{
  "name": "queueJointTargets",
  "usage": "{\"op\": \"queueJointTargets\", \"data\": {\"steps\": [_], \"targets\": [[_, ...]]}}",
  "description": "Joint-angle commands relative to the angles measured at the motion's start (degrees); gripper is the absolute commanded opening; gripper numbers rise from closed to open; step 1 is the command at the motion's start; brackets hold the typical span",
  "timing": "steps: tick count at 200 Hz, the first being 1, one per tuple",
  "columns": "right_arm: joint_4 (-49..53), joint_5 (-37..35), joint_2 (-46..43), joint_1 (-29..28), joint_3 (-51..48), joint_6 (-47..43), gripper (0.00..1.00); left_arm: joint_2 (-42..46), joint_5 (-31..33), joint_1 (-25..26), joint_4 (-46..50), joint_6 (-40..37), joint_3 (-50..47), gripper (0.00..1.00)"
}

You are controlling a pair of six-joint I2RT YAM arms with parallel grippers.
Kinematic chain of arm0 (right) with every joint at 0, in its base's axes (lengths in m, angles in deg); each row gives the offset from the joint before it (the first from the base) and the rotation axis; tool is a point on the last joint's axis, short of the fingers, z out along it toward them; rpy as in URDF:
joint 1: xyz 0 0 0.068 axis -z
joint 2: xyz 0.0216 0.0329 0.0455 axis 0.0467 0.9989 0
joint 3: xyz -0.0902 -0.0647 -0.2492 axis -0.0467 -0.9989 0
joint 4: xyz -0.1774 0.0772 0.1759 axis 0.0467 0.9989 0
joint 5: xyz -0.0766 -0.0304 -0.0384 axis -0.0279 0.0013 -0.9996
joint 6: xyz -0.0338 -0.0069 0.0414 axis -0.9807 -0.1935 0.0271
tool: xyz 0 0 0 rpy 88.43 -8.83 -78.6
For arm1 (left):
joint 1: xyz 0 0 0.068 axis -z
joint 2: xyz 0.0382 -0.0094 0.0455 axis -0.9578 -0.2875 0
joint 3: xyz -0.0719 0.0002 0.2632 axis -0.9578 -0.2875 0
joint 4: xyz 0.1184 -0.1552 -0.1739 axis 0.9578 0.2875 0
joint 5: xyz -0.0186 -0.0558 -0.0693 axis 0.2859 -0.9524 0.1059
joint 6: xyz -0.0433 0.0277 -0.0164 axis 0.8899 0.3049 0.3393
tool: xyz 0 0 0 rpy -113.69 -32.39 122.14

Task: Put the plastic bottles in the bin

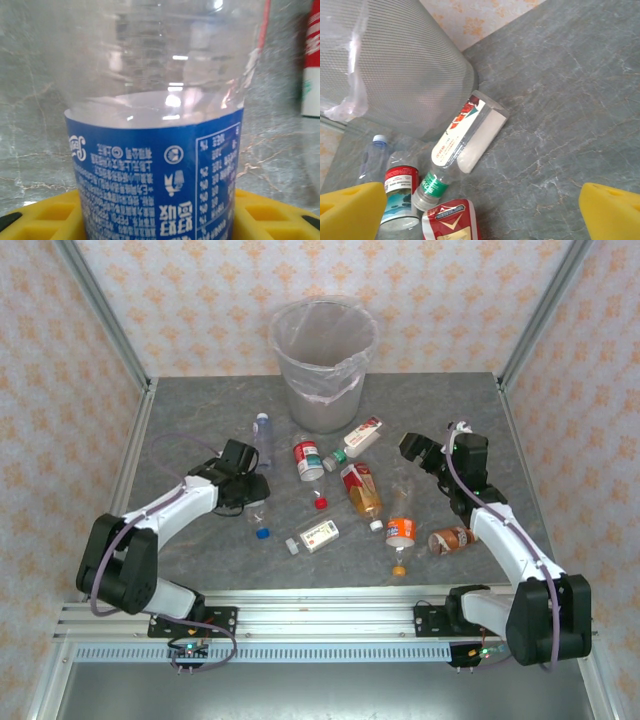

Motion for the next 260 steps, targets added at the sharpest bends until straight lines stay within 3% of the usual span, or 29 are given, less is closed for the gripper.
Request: {"op": "queueJointTargets", "data": {"steps": [1, 58, 121, 156, 191, 260], "targets": [[-4.46, 2.56, -1.35, -0.47, -1.18, -0.31, 0.99, 4.18, 3.96, 0.30, 1.69, -1.51, 0.17, 0.54], [-10.50, 5.62, -1.38, -1.07, -3.06, 2.63, 0.99, 10.41, 4.21, 0.26, 5.34, -1.70, 7.68, 0.54], [-14.15, 7.90, -0.90, -2.13, -3.98, 6.25, 0.99, 7.17, -2.67, 0.30, -4.67, -2.26, 23.68, 0.54], [-13.67, 7.52, -1.79, -3.32, -4.63, 6.93, 0.99, 0.30, -4.80, 0.22, -8.57, -3.21, 34.57, 0.54], [-11.27, 7.67, -2.76, -3.56, -4.66, 6.87, 0.99, -10.34, -7.61, 0.38, -5.37, -7.22, 51.63, 0.54], [-6.79, 6.14, -5.05, -3.55, -4.38, 4.06, 0.99, -30.75, -5.81, 1.08, -1.19, -10.98, 79.20, 0.54]]}}
